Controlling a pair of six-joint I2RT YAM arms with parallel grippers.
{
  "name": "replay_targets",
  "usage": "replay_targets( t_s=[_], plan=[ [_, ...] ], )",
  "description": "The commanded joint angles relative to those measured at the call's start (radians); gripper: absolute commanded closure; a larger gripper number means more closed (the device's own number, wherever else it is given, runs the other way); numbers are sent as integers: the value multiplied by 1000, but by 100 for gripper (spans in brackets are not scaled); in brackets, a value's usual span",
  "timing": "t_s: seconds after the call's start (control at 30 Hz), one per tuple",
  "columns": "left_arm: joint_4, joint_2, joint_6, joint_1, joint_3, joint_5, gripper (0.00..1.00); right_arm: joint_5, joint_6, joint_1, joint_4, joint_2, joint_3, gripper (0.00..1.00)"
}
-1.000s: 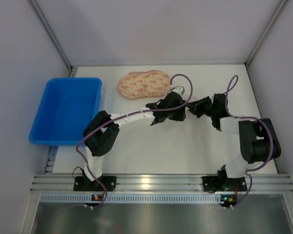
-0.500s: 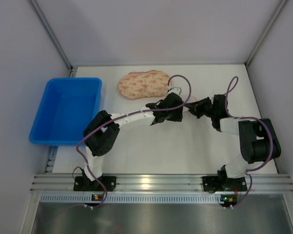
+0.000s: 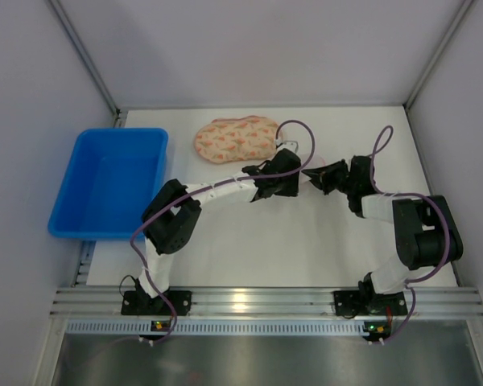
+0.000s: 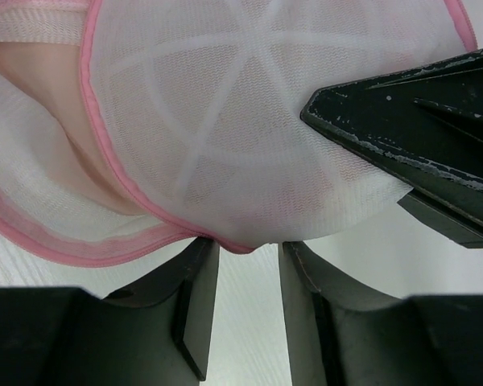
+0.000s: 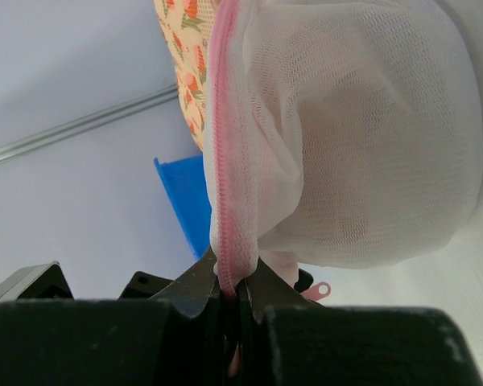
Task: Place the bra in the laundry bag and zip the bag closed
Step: Zip the zipper on the laundry bag.
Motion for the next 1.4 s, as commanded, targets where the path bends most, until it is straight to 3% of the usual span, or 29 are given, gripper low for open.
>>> replay_targets(
  t_s=[0.0, 0.43, 0.6, 1.0, 1.17, 1.37],
  plan=[
    [59, 3, -27, 14, 40, -5, 61, -29, 0, 35, -8, -12, -11, 100],
    [79, 15, -82, 14, 40, 28, 62, -20, 6, 50, -5, -12, -13, 100],
    [68, 12, -114, 11, 25, 38, 50, -14, 11, 52, 0, -14, -19, 100],
    [72, -49, -73, 9, -32, 31, 45, 2, 98, 41, 130, 46, -8, 100],
    [208, -59, -36, 11, -61, 32, 39, 58, 141, 7, 165, 40, -6, 100],
    [315, -16, 7, 9, -30, 63, 41, 94, 141, -39, 148, -8, -62, 100]
  ],
)
